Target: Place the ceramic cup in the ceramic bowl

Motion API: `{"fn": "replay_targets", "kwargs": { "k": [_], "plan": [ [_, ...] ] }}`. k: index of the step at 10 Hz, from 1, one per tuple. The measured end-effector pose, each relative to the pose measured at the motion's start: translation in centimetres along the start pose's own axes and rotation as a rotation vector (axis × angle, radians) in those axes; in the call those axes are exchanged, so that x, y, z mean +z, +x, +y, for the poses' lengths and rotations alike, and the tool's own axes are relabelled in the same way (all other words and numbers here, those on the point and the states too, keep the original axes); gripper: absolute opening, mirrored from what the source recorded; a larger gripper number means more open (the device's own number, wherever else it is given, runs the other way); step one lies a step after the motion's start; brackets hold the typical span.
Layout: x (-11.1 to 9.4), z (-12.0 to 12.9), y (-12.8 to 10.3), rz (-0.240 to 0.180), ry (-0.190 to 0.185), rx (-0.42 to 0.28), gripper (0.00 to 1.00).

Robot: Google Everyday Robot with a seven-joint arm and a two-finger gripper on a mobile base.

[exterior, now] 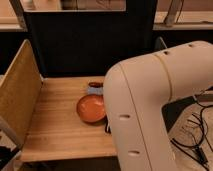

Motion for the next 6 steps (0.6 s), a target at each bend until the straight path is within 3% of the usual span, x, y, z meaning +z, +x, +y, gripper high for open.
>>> {"fn": "replay_targets", "kwargs": {
  "k": [3, 6],
  "plan": [
    [-6.4, -0.6, -2.8, -0.128, 0.051, -0.022, 0.0],
    [-10.8, 1.9, -4.6, -0.202, 0.086, -0.106, 0.0]
  ]
}}
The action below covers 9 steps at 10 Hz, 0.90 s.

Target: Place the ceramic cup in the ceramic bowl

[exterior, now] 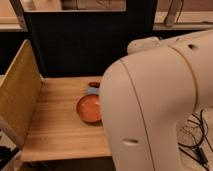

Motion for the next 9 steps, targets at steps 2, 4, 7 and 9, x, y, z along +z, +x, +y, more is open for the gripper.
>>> {"fn": "replay_targets", "kwargs": {
  "k": [2, 4, 7, 9],
  "plan": [
    [-1.6, 3.0, -1.3, -0.023, 0.0, -0.081, 0.0],
    [-2.1, 7.0, -2.2, -0.025, -0.018, -0.172, 0.0],
    [-1.5, 13.7, -3.1, -0.007, -0.066, -0.32, 0.0],
    [-0.7, 17.7, -3.4, 0.011, -0.113, -0.398, 0.0]
  ]
}}
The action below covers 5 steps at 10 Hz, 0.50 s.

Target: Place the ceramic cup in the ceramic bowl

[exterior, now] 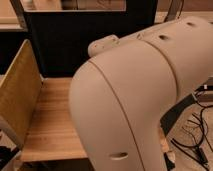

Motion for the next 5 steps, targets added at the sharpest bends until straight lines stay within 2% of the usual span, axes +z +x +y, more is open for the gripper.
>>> {"fn": "replay_targets", "kwargs": {
  "k": [1, 3, 5],
  "plan": [
    [0.8, 2.0, -0.5, 0.012, -0.046, -0.027, 0.0],
    [3.3, 5.5, -0.5, 0.068, -0.143, -0.072, 0.0],
    [5.1, 6.3, -0.2, 0.114, -0.183, -0.082, 0.03]
  ]
}}
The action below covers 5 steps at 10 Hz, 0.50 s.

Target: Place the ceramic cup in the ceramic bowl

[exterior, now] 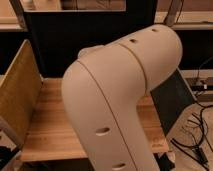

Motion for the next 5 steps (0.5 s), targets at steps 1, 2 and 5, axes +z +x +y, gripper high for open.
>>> {"fn": "replay_targets", "kwargs": {
  "k": [1, 2, 5],
  "plan": [
    [0.9, -0.4, 0.1, 0.027, -0.016, 0.008, 0.13],
    [1.5, -0.8, 0.0, 0.04, -0.033, 0.017, 0.23],
    [3.3, -1.6, -0.6, 0.071, -0.082, 0.03, 0.54]
  ]
}}
